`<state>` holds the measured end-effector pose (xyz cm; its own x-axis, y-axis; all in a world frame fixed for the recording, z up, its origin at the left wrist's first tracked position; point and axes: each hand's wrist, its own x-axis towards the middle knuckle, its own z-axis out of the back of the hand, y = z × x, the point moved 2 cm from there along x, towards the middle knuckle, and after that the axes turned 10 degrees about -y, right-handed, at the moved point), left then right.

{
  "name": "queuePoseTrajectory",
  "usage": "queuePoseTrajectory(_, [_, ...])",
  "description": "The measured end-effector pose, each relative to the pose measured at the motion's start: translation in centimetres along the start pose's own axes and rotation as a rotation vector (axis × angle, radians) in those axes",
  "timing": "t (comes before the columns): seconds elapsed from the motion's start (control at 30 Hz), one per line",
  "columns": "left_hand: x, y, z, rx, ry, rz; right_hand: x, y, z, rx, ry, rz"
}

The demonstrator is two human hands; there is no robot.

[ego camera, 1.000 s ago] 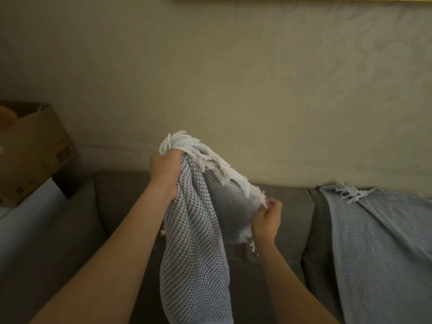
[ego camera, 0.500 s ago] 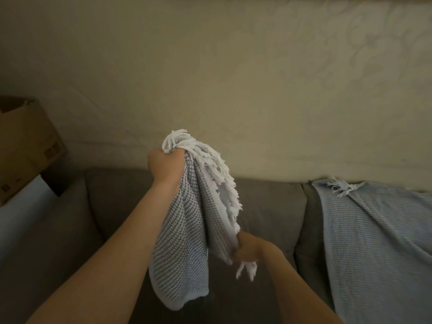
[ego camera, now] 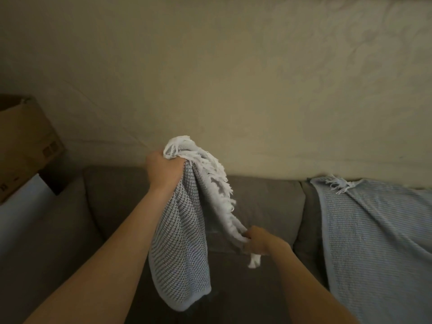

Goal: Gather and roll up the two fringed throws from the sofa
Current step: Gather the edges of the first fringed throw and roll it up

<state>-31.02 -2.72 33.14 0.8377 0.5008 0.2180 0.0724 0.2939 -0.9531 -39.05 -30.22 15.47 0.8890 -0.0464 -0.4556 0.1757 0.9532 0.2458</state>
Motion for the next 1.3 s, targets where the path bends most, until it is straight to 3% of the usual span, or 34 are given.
queuePoseTrajectory(0.17, [-0.2, -0.1, 0.2, 0.033, 0.142, -0.145, -0.9, 2.7, 2.3, 0.235, -0.143, 0.115])
queuePoseTrajectory(0.33, [0.0, -0.6, 0.6, -0.008, 0.134, -0.157, -0.3, 3.8, 1.6, 0.562, -0.158, 0.152])
queuePoseTrajectory(0.47, [0.0, -1.3, 0.7, -0.05, 0.108, -0.14, 0.3, 4.4, -2.0, 0.402, 0.012, 0.208])
queuePoseTrajectory(0.67, [0.0, -1.9, 0.4, -0.072, 0.063, -0.143, -0.4, 4.7, -3.6, 0.781, 0.086, 0.053])
queuePoseTrajectory(0.97, [-1.2, -2.0, -0.1, -0.131, -0.022, -0.056, -1.4, 4.9, -3.5, 0.744, 0.216, -0.001])
queuePoseTrajectory(1.13, [-1.5, -1.9, 0.0, -0.15, 0.004, -0.067, -1.4, 4.9, -2.5, 0.972, 0.029, -0.015])
queuePoseTrajectory(1.3, [-1.6, -1.9, 0.6, -0.144, -0.043, -0.072, -1.5, 4.7, -2.1, 0.871, -0.464, -0.074])
